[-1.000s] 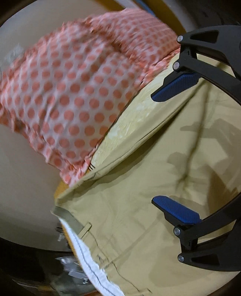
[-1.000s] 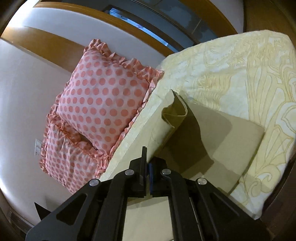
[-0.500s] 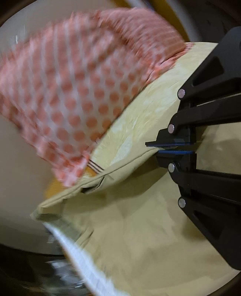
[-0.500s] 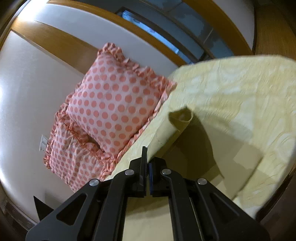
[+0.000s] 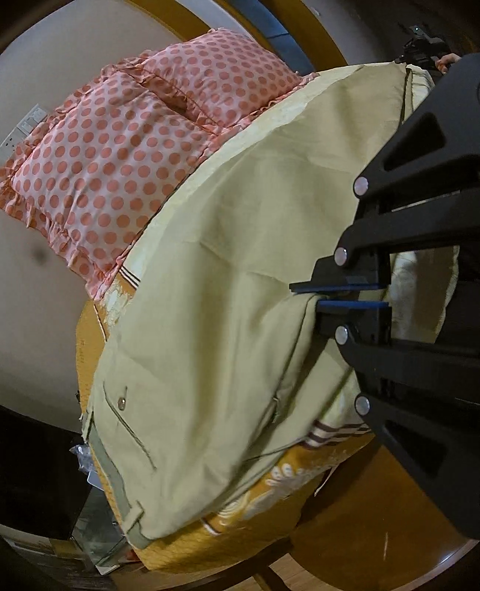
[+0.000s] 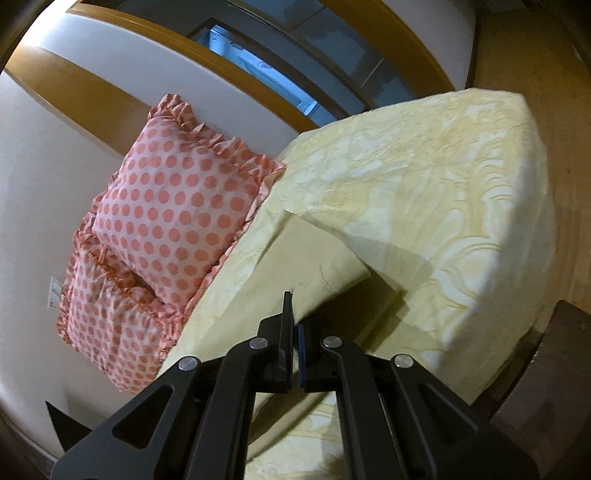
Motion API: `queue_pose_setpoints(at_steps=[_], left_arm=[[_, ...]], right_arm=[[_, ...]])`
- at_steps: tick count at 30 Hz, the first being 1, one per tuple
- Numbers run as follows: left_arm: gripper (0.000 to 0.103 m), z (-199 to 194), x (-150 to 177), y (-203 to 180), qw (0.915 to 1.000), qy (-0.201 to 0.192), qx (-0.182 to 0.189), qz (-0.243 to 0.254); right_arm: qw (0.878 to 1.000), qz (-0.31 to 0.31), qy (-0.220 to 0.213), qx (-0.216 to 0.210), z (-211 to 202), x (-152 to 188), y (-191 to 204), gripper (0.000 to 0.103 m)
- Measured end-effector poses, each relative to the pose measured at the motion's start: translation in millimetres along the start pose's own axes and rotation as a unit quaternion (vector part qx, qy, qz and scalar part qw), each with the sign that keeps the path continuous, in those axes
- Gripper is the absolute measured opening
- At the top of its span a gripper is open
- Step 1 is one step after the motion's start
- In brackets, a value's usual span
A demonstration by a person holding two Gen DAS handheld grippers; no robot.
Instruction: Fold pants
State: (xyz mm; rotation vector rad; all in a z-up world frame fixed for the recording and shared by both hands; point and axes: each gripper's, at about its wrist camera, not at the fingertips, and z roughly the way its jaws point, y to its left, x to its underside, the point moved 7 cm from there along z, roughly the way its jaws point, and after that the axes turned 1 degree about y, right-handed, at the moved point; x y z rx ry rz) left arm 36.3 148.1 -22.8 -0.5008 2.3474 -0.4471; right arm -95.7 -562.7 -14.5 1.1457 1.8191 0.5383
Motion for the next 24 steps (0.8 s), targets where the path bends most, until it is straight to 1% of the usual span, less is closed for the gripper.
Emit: queue_pose_setpoints(at_steps=[3, 4, 5, 6, 7, 8, 9, 10, 12, 13, 15, 16, 17, 18, 19, 21, 24], left_arm=[[0.004, 3.3, 7.4, 0.8, 0.9998, -0.005, -0.005, 0.016], [0.007, 1.6, 8.2, 0.9, 0.9997, -0.009, -0.007, 0.023], [0.01, -1.3, 9.5, 1.9, 0.9995, -0.011, -0.008, 0.03], [0.012, -5.7, 10.1, 1.4, 0.9992, -0.012, -0.006, 0.037], [0.022, -11.5, 12.1, 3.6, 0.9991, -0.015, -0.004, 0.04], [0.045, -18.5, 11.4, 4.0, 0.9988, -0.023, -0.009, 0.043], [0.058, -28.0, 8.7, 5.6, 0.9978, -0.041, -0.026, 0.046], [0.075, -38.4, 4.8, 7.3, 0.9957, -0.066, -0.046, 0.047], [0.077, -59.7, -2.2, 7.4, 0.9903, -0.115, -0.062, 0.049], [0.079, -66.5, -5.2, 6.8, 0.9887, -0.129, -0.061, 0.047], [0.081, -76.0, -11.9, 4.2, 0.9852, -0.156, -0.054, 0.046], [0.084, -75.5, -14.4, 2.6, 0.9847, -0.159, -0.054, 0.047], [0.084, -71.7, -16.5, 2.0, 0.9852, -0.156, -0.054, 0.048], [0.084, -66.1, -17.6, 2.2, 0.9863, -0.15, -0.051, 0.046], [0.084, -61.6, -18.3, 3.1, 0.9873, -0.145, -0.049, 0.044], [0.084, -48.0, -19.7, 6.5, 0.9895, -0.131, -0.049, 0.036], [0.084, -30.0, -16.0, 19.4, 0.993, -0.107, -0.049, 0.011]], right_arm=[[1.0, -0.014, -0.002, 0.024, -3.6, 3.7, -5.4, 0.002], [0.999, -0.021, -0.003, 0.038, -5.6, 5.7, -7.0, 0.002], [0.999, -0.019, -0.006, 0.046, -8.9, 6.5, -8.5, 0.004], [0.998, -0.017, -0.013, 0.056, -13.9, 6.0, -10.5, 0.013], [0.998, -0.016, -0.023, 0.063, -18.8, 4.6, -12.0, 0.033], [0.996, -0.017, -0.045, 0.071, -26.7, 1.2, -14.3, 0.044], [0.995, -0.018, -0.063, 0.079, -32.0, -1.6, -16.9, 0.049], [0.994, -0.021, -0.07, 0.085, -33.1, -4.1, -18.7, 0.05], [0.995, -0.021, -0.06, 0.083, -26.3, -3.9, -20.8, 0.049], [0.995, -0.023, -0.052, 0.082, -20.6, -1.7, -21.2, 0.048], [0.994, -0.049, -0.056, 0.085, -14.3, 4.7, -15.9, 0.047], [0.993, -0.063, -0.055, 0.085, -11.4, 8.8, -12.0, 0.041], [0.994, -0.067, -0.048, 0.078, -7.1, 12.6, -8.8, 0.034], [0.995, -0.068, -0.032, 0.061, -0.8, 19.3, -6.7, 0.021], [0.996, -0.074, -0.029, 0.051, 2.0, 24.0, -4.8, 0.017], [0.993, -0.096, -0.036, 0.05, 3.1, 25.3, -0.2, 0.008], [0.992, -0.117, -0.041, 0.038, 4.0, 19.6, 14.6, 0.007]])
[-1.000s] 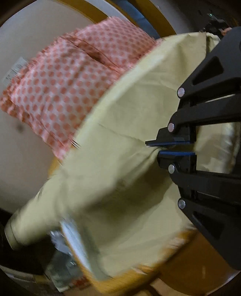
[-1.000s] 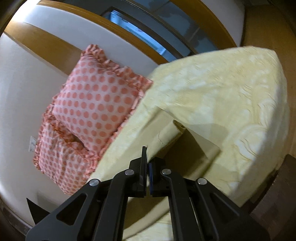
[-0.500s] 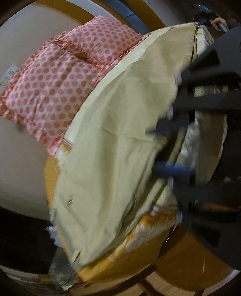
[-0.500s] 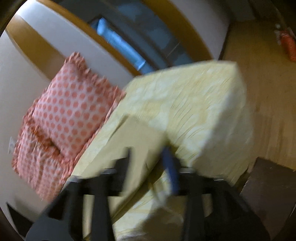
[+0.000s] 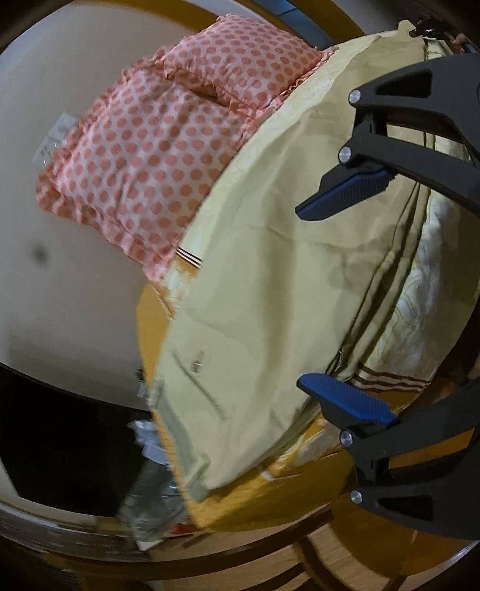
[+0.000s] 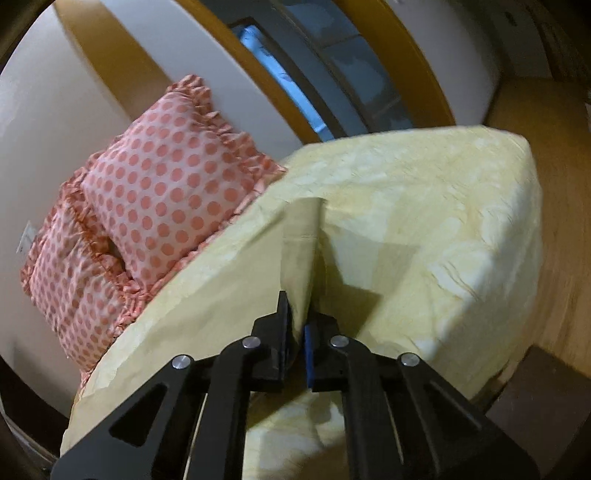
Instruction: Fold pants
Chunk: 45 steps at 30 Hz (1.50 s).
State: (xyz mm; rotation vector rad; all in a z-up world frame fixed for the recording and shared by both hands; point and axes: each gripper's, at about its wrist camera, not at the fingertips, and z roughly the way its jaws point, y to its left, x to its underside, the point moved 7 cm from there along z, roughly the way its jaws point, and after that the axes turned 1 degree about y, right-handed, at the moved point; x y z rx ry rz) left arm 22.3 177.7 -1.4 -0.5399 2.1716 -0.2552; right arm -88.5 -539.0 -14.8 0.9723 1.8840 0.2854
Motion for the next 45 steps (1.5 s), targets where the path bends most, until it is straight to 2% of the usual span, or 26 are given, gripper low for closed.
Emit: queue_pose_setpoints(at_steps=[2, 4, 7, 9, 10, 13, 15, 16, 17, 18, 19, 20, 21, 22, 24, 25, 26, 28, 29, 30, 33, 38, 42, 43, 44, 45], left_arm=[[0.084, 0.7, 2.4, 2.9, 0.9999, -0.005, 0.002, -0.009], [0.085, -3.6, 2.2, 4.3, 0.9998, -0.017, 0.003, -0.01], [0.085, -8.2, 2.0, 7.2, 0.9995, -0.03, 0.001, -0.011], [0.085, -10.9, 2.4, 9.3, 0.9993, -0.035, -0.004, -0.013], [0.085, -12.4, 2.8, 10.7, 0.9992, -0.037, -0.006, -0.013], [0.085, -16.4, 3.4, 15.0, 0.9989, -0.042, -0.012, -0.018], [0.086, -19.4, 3.4, 19.9, 0.9986, -0.046, -0.016, -0.021], [0.087, -21.1, 3.2, 24.3, 0.9983, -0.049, -0.021, -0.022], [0.087, -22.2, 2.9, 28.1, 0.9981, -0.051, -0.025, -0.023], [0.088, -23.0, 2.2, 33.9, 0.9978, -0.053, -0.029, -0.025], [0.088, -23.5, 1.3, 38.4, 0.9976, -0.055, -0.031, -0.027], [0.088, -23.8, -0.1, 43.3, 0.9973, -0.058, -0.033, -0.03], [0.088, -23.8, -1.6, 49.4, 0.9968, -0.062, -0.037, -0.036], [0.088, -23.4, -2.9, 53.3, 0.9964, -0.065, -0.038, -0.039], [0.088, -20.6, -6.4, 60.9, 0.9954, -0.072, -0.045, -0.043], [0.088, -18.7, -8.1, 63.1, 0.9953, -0.072, -0.048, -0.043], [0.088, -16.2, -9.8, 64.7, 0.9953, -0.072, -0.049, -0.042], [0.087, -9.1, -13.1, 67.8, 0.9956, -0.068, -0.051, -0.04], [0.087, -6.5, -14.1, 69.6, 0.9957, -0.066, -0.051, -0.04], [0.087, -2.5, -15.7, 72.5, 0.9957, -0.063, -0.051, -0.044], [0.086, 6.4, -19.9, 80.8, 0.9957, -0.052, -0.043, -0.063], [0.086, 13.5, -28.4, 81.8, 0.9963, -0.048, -0.048, -0.053], [0.086, 19.4, -34.5, 82.8, 0.9959, -0.04, -0.043, -0.069], [0.083, 19.5, -35.6, 84.7, 0.995, -0.04, -0.04, -0.082], [0.068, 19.7, -36.9, 87.5, 0.9938, -0.039, -0.035, -0.098], [0.058, 20.7, -37.9, 94.7, 0.9907, -0.034, -0.028, -0.129]], right_arm=[[0.999, -0.029, -0.01, -0.03, -3.8, -10.1, 31.9, 0.006], [0.994, -0.071, -0.011, -0.078, -8.8, -14.5, 80.5, 0.006], [0.972, -0.142, 0.007, -0.186, -20.5, 3.0, 180.1, 0.006], [0.946, -0.189, 0.044, -0.261, -25.2, 37.2, 249.5, 0.006], [0.927, -0.213, 0.072, -0.302, -26.4, 65.1, 287.1, 0.006], [0.883, -0.255, 0.146, -0.365, -28.5, 135.9, 349.1, 0.006], [0.845, -0.313, 0.21, -0.379, -29.3, 201.4, 380.5, 0.007], [0.811, -0.371, 0.26, -0.37, -30.1, 245.8, 391.1, 0.009], [0.787, -0.41, 0.293, -0.357, -32.1, 276.2, 392.9, 0.014], [0.768, -0.436, 0.314, -0.348, -35.5, 296.6, 391.9, 0.023], [0.758, -0.448, 0.322, -0.348, -40.1, 307.3, 390.6, 0.033], [0.752, -0.454, 0.32, -0.355, -47.5, 312.7, 389.7, 0.039], [0.756, -0.449, 0.308, -0.363, -52.8, 309.2, 390.7, 0.045], [0.764, -0.439, 0.289, -0.374, -57.1, 300.8, 392.2, 0.044], [0.795, -0.414, 0.245, -0.37, -54.0, 278.8, 394.0, 0.044], [0.813, -0.408, 0.234, -0.343, -42.4, 272.8, 391.6, 0.044], [0.815, -0.419, 0.248, -0.315, -30.2, 277.9, 388.9, 0.044], [0.798, -0.441, 0.296, -0.283, -15.1, 298.6, 378.4, 0.044], [0.8, -0.447, 0.273, -0.292, -19.9, 298.3, 377.8, 0.044], [0.795, -0.451, 0.281, -0.292, -21.3, 302.0, 377.4, 0.046], [0.798, -0.436, 0.285, -0.303, -21.8, 299.7, 375.0, 0.05], [0.803, -0.41, 0.294, -0.316, -21.7, 297.9, 374.7, 0.053], [0.804, -0.403, 0.295, -0.323, -24.8, 299.7, 372.7, 0.06], [0.805, -0.399, 0.296, -0.324, -26.6, 300.1, 372.3, 0.062], [0.806, -0.39, 0.3, -0.328, -27.5, 297.9, 371.0, 0.063], [0.808, -0.381, 0.304, -0.332, -27.9, 295.1, 368.9, 0.063]])
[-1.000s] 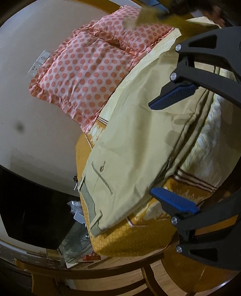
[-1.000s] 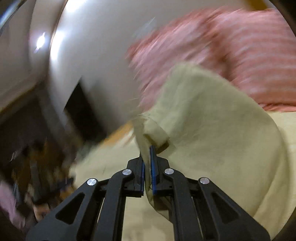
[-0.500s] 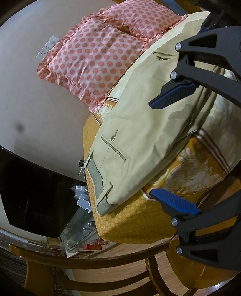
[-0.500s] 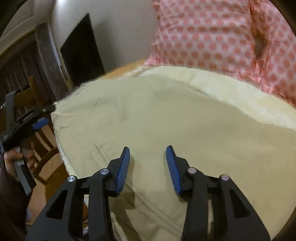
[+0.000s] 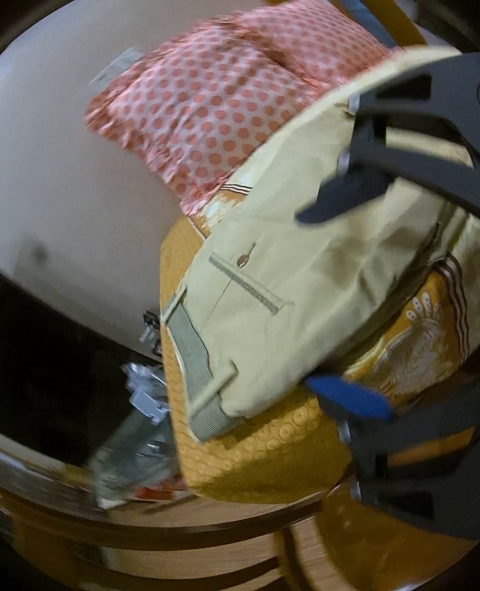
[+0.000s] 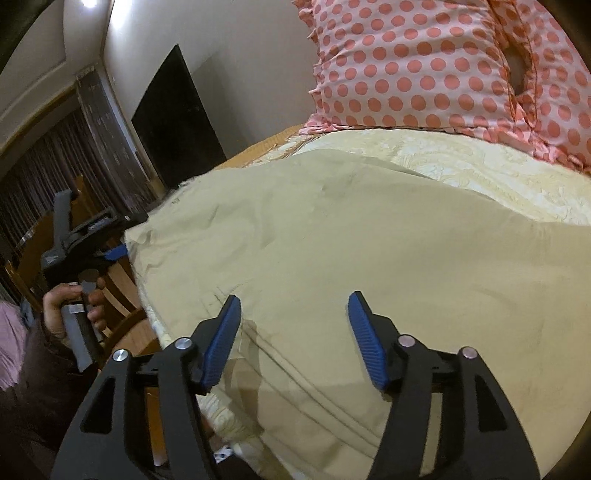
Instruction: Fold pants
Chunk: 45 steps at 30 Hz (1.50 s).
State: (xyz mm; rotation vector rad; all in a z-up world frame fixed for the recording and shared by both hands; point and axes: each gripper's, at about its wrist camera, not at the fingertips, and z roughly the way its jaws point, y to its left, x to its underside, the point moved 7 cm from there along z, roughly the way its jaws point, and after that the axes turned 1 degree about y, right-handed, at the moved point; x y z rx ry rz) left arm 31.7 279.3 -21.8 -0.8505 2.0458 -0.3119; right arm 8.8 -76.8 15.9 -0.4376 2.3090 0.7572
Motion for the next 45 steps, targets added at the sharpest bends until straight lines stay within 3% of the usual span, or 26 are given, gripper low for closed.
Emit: queue_pose_setpoints(at_steps=[1, 2, 3, 5, 7, 9, 11, 13, 14, 17, 18, 20, 21, 22, 23, 25, 26, 28, 31, 33, 35, 38, 40, 43, 44, 45], left_arm=[[0.035, 1.3, -1.9, 6.2, 0.9996, 0.006, 0.006, -0.026], [0.019, 3.9, -4.2, 15.5, 0.9976, 0.016, 0.018, -0.066], [0.017, 8.2, -6.3, 24.7, 0.9924, 0.03, 0.047, -0.11], [0.011, 11.1, -9.0, 26.2, 0.991, 0.035, 0.054, -0.117], [0.009, 9.0, -14.2, 7.8, 0.9982, 0.025, 0.017, -0.052], [0.008, 3.9, -20.9, -18.4, 0.9999, 0.01, -0.001, 0.007], [0.007, -7.3, -29.3, -57.3, 0.9982, -0.006, 0.009, 0.059], [0.006, -25.5, -28.2, -115.2, 0.9893, -0.03, 0.03, 0.14], [0.006, -36.6, -20.3, -151.7, 0.9801, -0.04, 0.051, 0.187], [0.006, -63.0, 28.6, -246.3, 0.9399, -0.043, 0.128, 0.314], [0.006, -74.5, 60.2, -281.0, 0.9154, -0.037, 0.168, 0.364], [0.006, -87.6, 113.8, -319.6, 0.8758, -0.011, 0.224, 0.427], [0.006, -92.4, 153.8, -337.3, 0.8473, 0.017, 0.258, 0.464], [0.006, -92.7, 179.8, -344.5, 0.8293, 0.037, 0.272, 0.487], [0.006, -90.1, 214.7, -349.0, 0.8057, 0.064, 0.283, 0.516], [0.006, -79.0, 268.2, -344.8, 0.7708, 0.106, 0.284, 0.561], [0.006, -73.3, 283.6, -340.3, 0.7626, 0.121, 0.279, 0.571], [0.009, -63.1, 302.7, -329.9, 0.7549, 0.158, 0.275, 0.574], [0.02, -71.1, 292.7, -321.9, 0.7625, 0.161, 0.288, 0.556], [0.033, -81.6, 268.6, -317.1, 0.7765, 0.155, 0.314, 0.524], [0.057, -84.6, 221.7, -312.5, 0.8107, 0.13, 0.326, 0.468], [0.058, -46.7, 155.7, -297.4, 0.87, 0.099, 0.266, 0.403], [0.058, -6.3, 123.9, -278.4, 0.8998, 0.121, 0.223, 0.355], [0.057, 54.3, 102.9, -252.7, 0.9172, 0.192, 0.185, 0.296], [0.057, 65.5, 102.2, -250.2, 0.9175, 0.206, 0.181, 0.288], [0.057, 71.7, 104.0, -244.3, 0.916, 0.221, 0.181, 0.282]], right_arm=[[1.0, 0.009, -0.003, -0.005, -3.9, 0.5, -3.2, 0.063], [1.0, 0.015, -0.006, -0.007, -7.5, 0.8, -5.5, 0.064], [1.0, 0.021, -0.009, -0.007, -12.8, 1.5, -9.3, 0.064], [0.999, 0.031, -0.022, -0.003, -27.2, 2.7, -19.2, 0.064], [0.998, 0.049, -0.04, 0.002, -47.0, 3.4, -33.0, 0.066], [0.995, 0.073, -0.066, 0.011, -72.1, 4.4, -51.4, 0.066], [0.992, 0.09, -0.089, 0.026, -94.8, 6.3, -67.4, 0.067], [0.987, 0.101, -0.113, 0.048, -118.6, 8.8, -83.4, 0.068], [0.984, 0.109, -0.126, 0.063, -132.3, 10.7, -93.1, 0.068], [0.972, 0.146, -0.16, 0.091, -165.2, 16.8, -120.1, 0.069], [0.967, 0.162, -0.17, 0.095, -173.8, 18.9, -128.9, 0.069], [0.956, 0.198, -0.191, 0.101, -190.9, 23.7, -147.0, 0.069], [0.952, 0.21, -0.198, 0.103, -196.5, 25.5, -154.4, 0.069], [0.946, 0.226, -0.208, 0.104, -203.6, 28.8, -162.9, 0.069], [0.942, 0.239, -0.213, 0.104, -208.1, 31.8, -169.5, 0.069], [0.935, 0.264, -0.215, 0.098, -211.4, 36.2, -183.3, 0.069], [0.933, 0.274, -0.214, 0.091, -212.1, 37.4, -187.3, 0.069], [0.93, 0.297, -0.205, 0.065, -208.7, 39.3, -197.3, 0.069], [0.929, 0.318, -0.187, 0.035, -197.1, 37.3, -205.0, 0.069], [0.931, 0.327, -0.164, 0.014, -183.0, 34.9, -208.0, 0.069], [0.934, 0.331, -0.137, 0.005, -168.3, 33.8, -209.2, 0.067], [0.943, 0.314, -0.106, 0.015, -150.8, 29.7, -207.2, 0.056], [0.949, 0.303, -0.086, 0.016, -138.2, 26.2, -204.7, 0.048], [0.958, 0.275, -0.071, 0.051, -127.2, 18.2, -207.7, 0.047], [0.959, 0.269, -0.067, 0.054, -123.2, 15.2, -209.6, 0.046], [0.96, 0.269, -0.063, 0.051, -120.1, 14.2, -210.7, 0.037]])
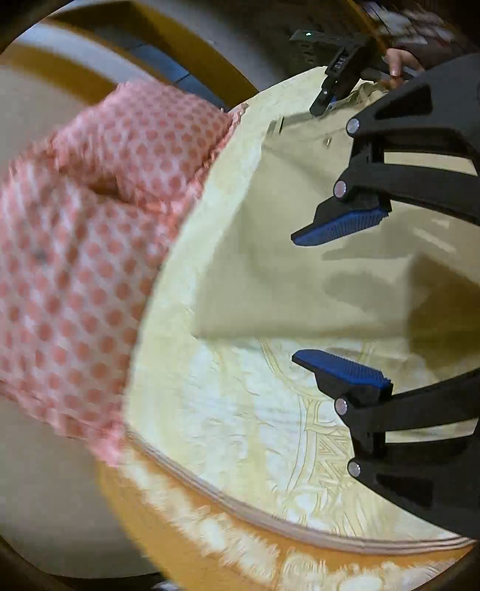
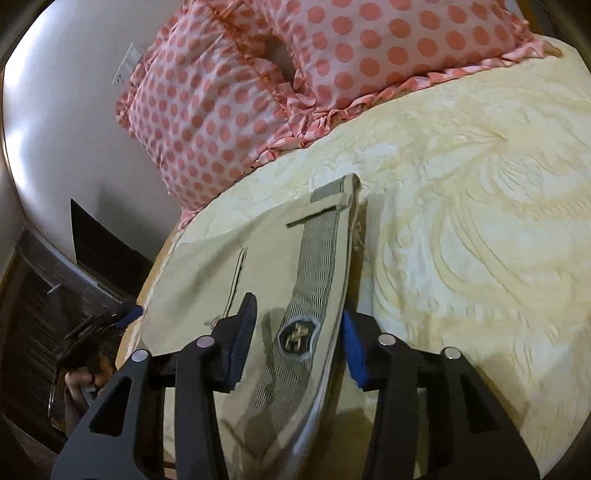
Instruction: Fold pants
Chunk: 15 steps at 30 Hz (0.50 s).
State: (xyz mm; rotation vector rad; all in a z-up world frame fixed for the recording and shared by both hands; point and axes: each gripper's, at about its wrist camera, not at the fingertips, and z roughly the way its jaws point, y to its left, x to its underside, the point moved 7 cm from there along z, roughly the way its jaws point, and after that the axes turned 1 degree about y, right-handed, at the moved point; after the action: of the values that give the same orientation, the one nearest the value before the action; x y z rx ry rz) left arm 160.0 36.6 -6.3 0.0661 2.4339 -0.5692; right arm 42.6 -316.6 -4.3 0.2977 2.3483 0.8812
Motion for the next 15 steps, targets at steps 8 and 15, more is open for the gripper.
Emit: queue_pose_setpoints(at_steps=[8, 15], left_arm=[[0.036, 39.9, 3.2, -7.5, 0.9957, 0.066, 0.065, 0.001], [0.007, 37.3, -19.4, -28.0, 0.9955, 0.059, 0.066, 0.036]], right_arm=[[0.998, 0.015, 0.029, -0.046, 6.2, -1.5, -2.9, 0.015], [0.996, 0.004, 0.018, -0.091, -1.5, -46.9, 15.0, 0.009]])
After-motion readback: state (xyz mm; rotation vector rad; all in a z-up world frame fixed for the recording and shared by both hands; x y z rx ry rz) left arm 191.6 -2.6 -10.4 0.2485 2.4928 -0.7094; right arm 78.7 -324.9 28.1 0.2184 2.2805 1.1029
